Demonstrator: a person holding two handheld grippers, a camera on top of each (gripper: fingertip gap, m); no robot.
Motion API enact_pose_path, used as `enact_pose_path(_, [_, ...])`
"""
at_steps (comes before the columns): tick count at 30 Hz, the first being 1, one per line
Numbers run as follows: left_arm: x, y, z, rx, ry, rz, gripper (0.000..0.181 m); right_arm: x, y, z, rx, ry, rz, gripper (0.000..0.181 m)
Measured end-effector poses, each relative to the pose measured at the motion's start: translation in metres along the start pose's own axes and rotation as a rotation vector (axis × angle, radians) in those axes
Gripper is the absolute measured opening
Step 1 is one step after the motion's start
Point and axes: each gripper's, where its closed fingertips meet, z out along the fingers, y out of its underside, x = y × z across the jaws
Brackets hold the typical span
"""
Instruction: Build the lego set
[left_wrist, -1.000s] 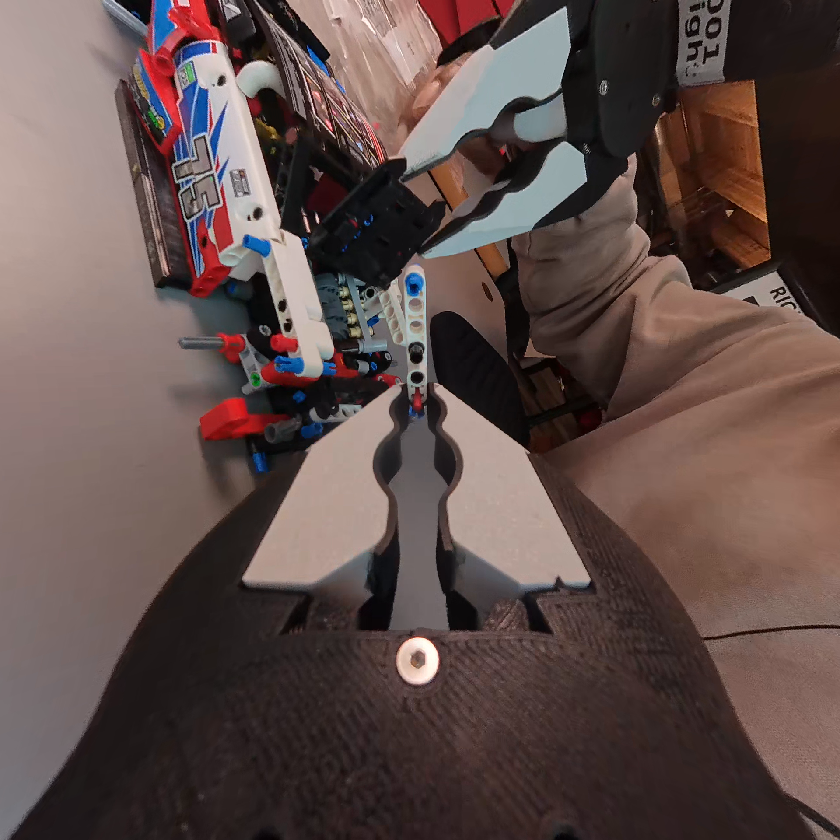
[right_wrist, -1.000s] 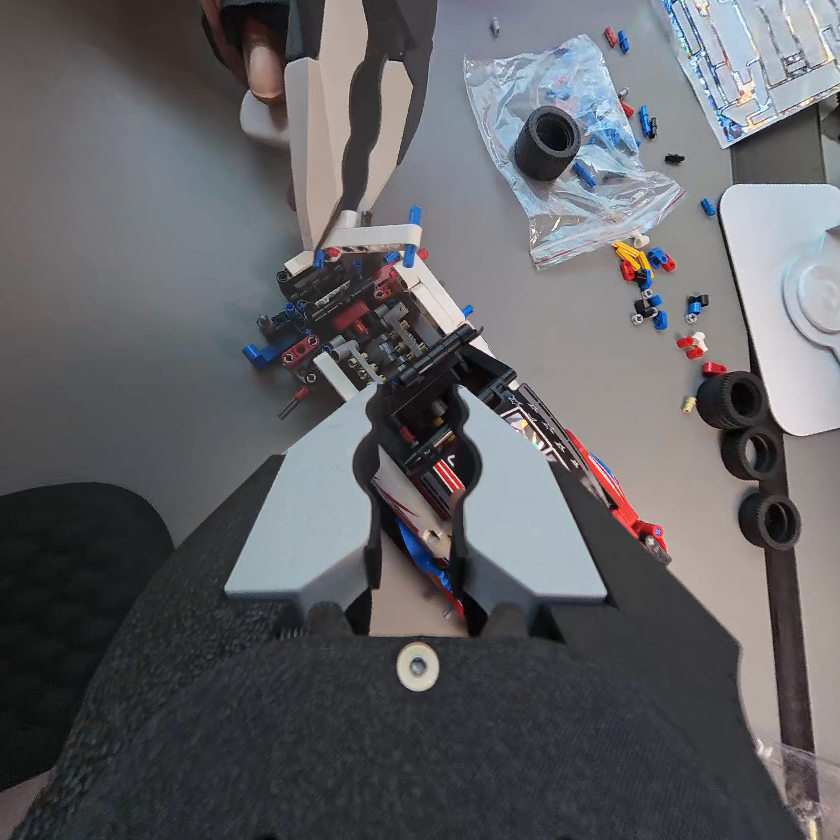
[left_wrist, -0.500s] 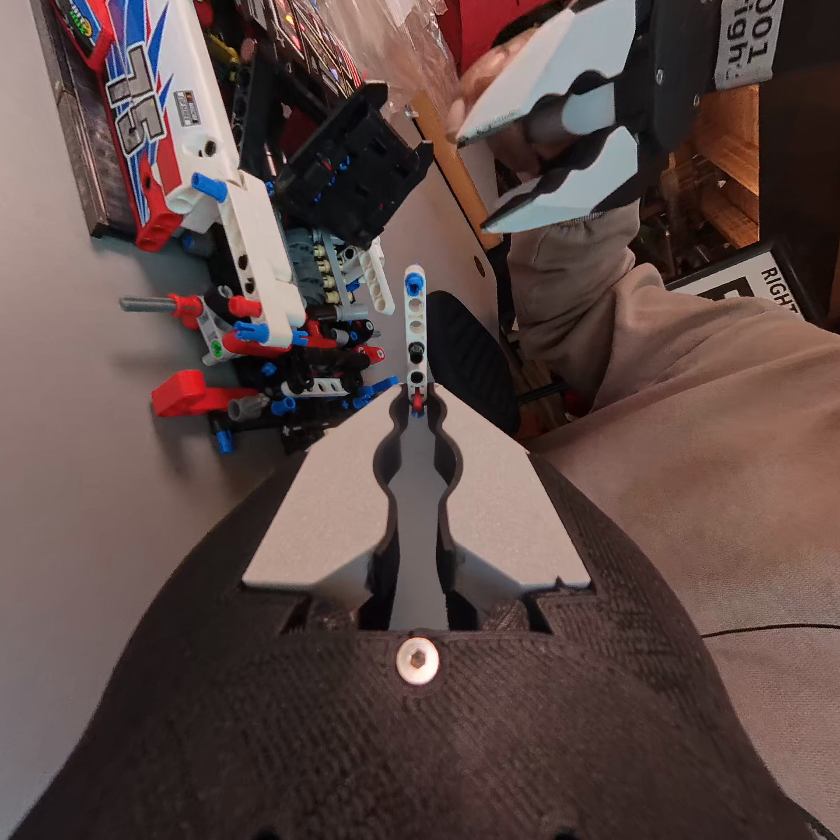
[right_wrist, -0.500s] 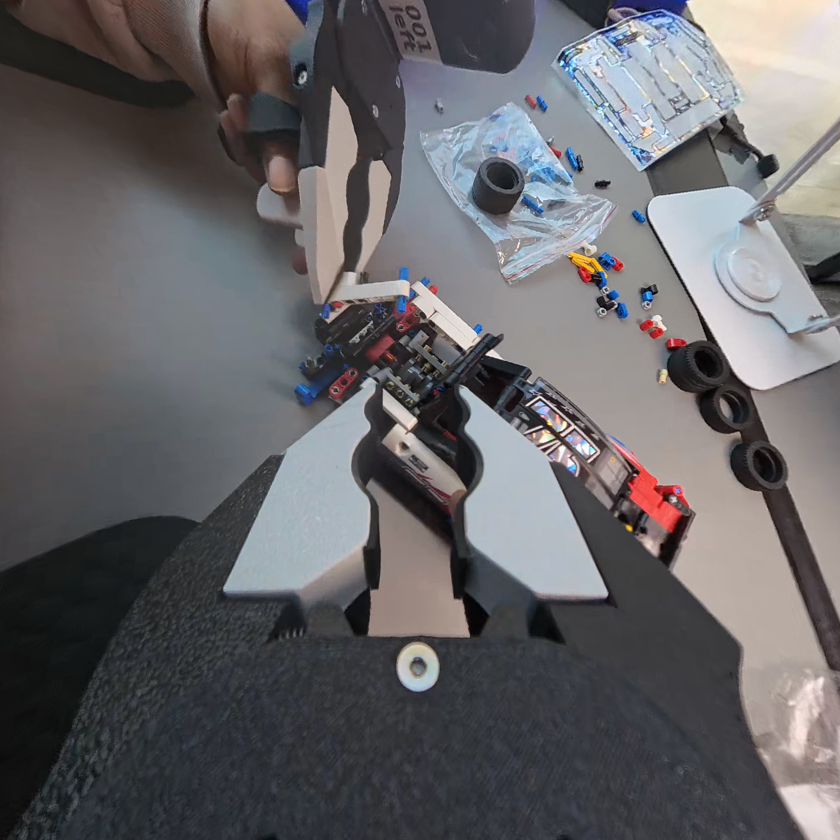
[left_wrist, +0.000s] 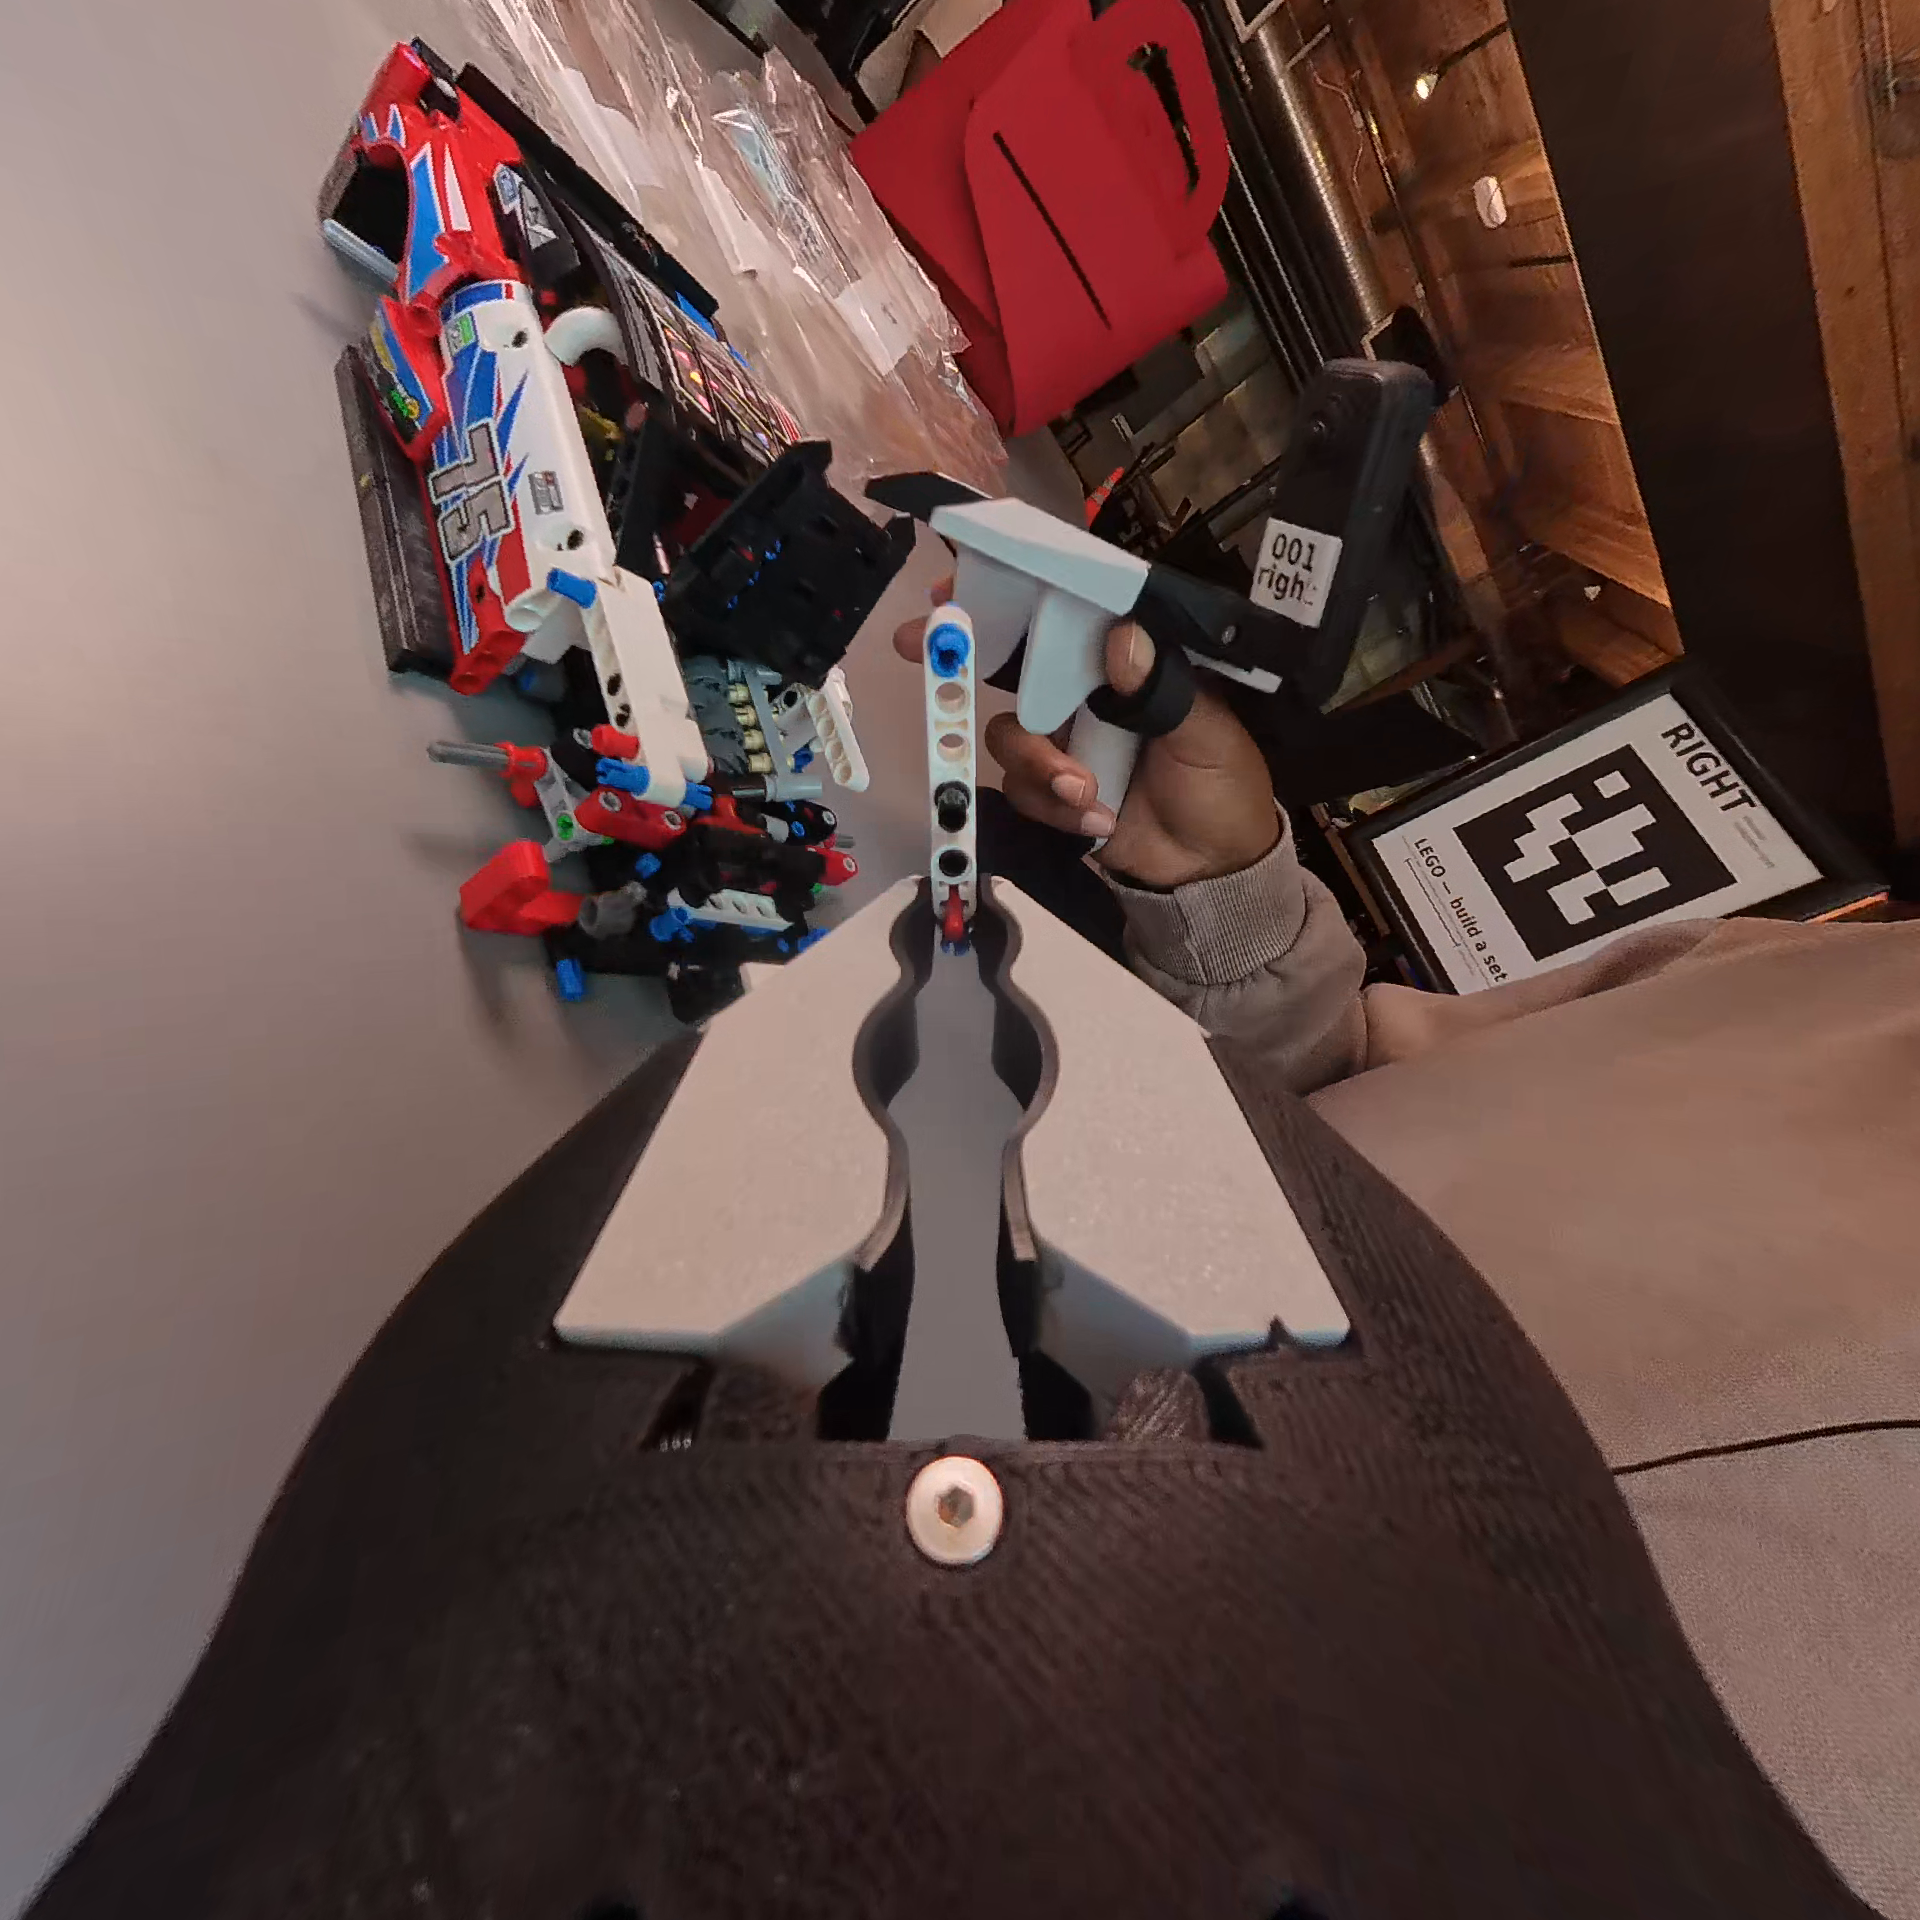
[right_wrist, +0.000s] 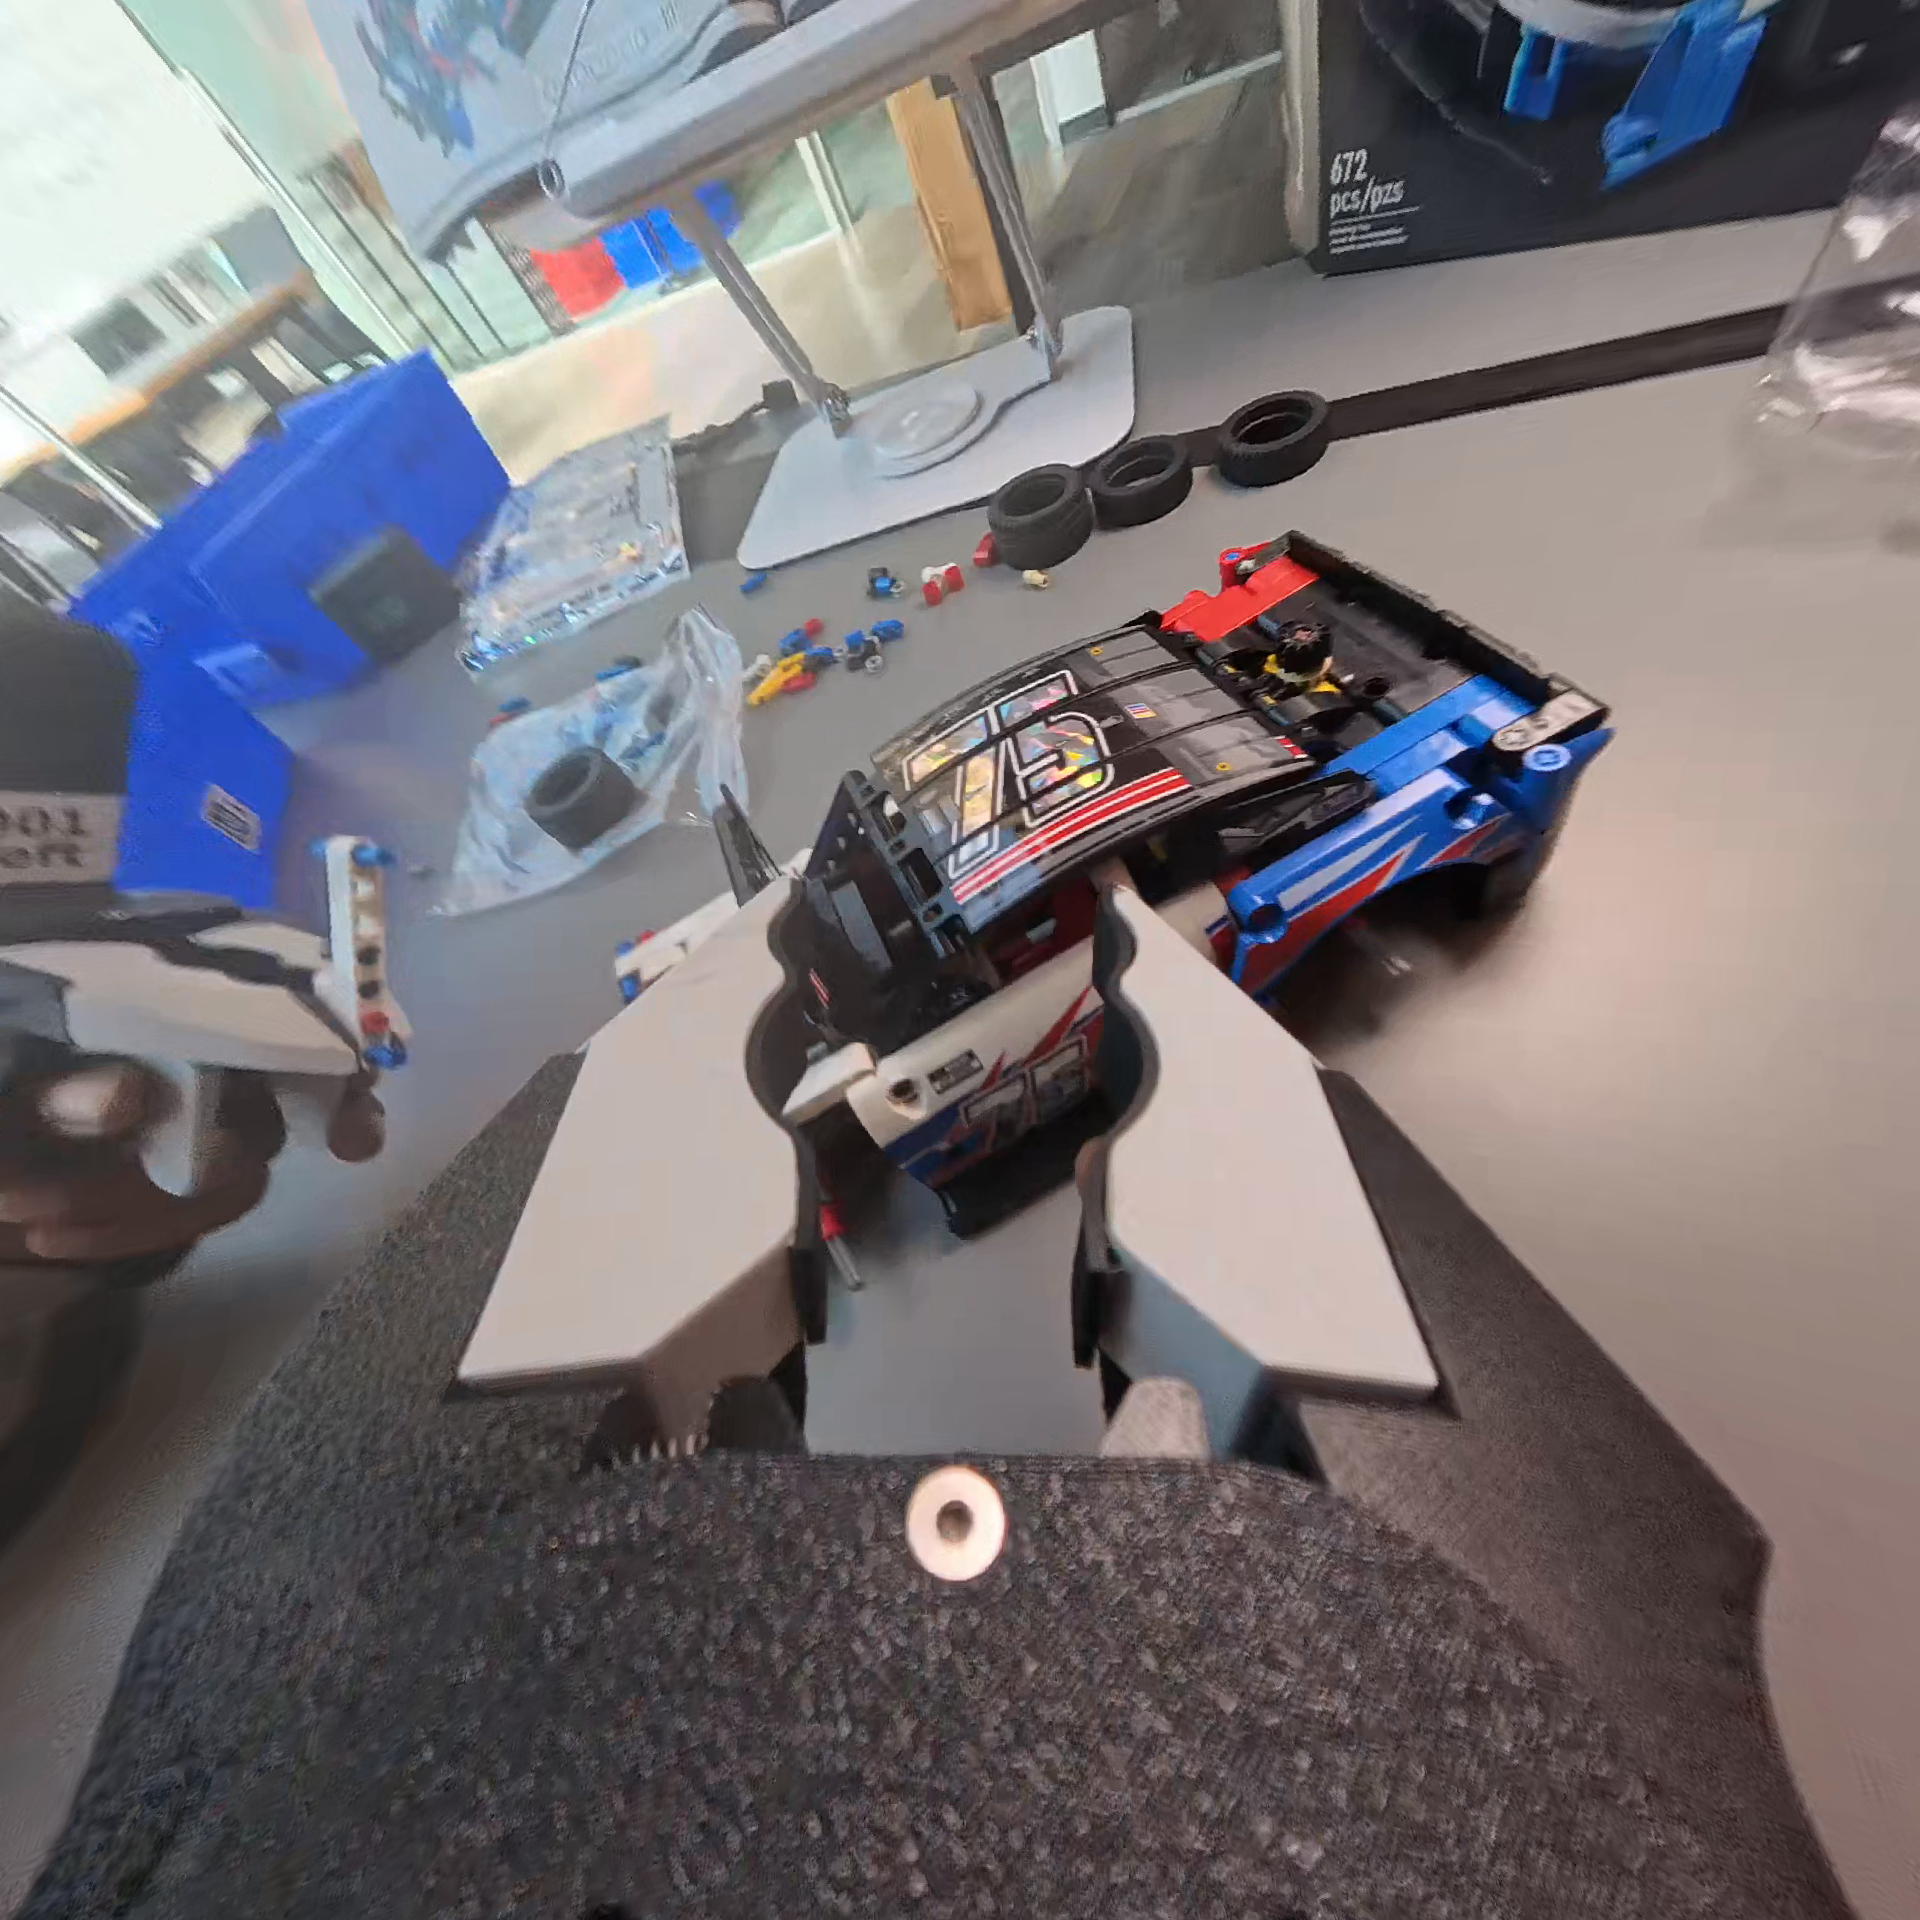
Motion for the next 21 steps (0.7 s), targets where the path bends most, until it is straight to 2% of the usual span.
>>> enact_pose_path(3, [0.008, 0.008, -0.011, 0.004, 0.009, 0.02, 0.005, 0.007, 0.001, 0.011, -0.033, -0.019, 0.136, 0.053])
enact_pose_path(7, [0.013, 0.015, -0.026, 0.034, 0.019, 0.032, 0.005, 0.005, 0.011, 0.02, -0.069, -0.058, 0.251, 0.043])
enact_pose_path(10, [0.017, 0.016, -0.029, 0.042, 0.04, 0.03, 0.005, 0.003, 0.015, 0.03, -0.083, -0.083, 0.273, 0.02])
enact_pose_path(13, [0.019, 0.017, -0.029, 0.038, 0.04, 0.051, 0.005, -0.002, 0.013, 0.034, -0.126, -0.22, 0.323, 0.012])
enact_pose_path(16, [0.021, 0.018, -0.029, 0.036, 0.036, 0.065, 0.005, -0.011, 0.006, 0.027, -0.181, -0.42, 0.253, 0.007])
enact_pose_path(18, [0.021, 0.016, -0.03, 0.042, 0.032, 0.068, 0.005, -0.017, 0.001, 0.018, -0.24, -0.532, 0.119, 0.007])
enact_pose_path(21, [0.019, 0.013, -0.033, 0.054, 0.026, 0.068, 0.005, -0.028, -0.002, -0.003, -0.403, -0.708, -0.029, 0.006])
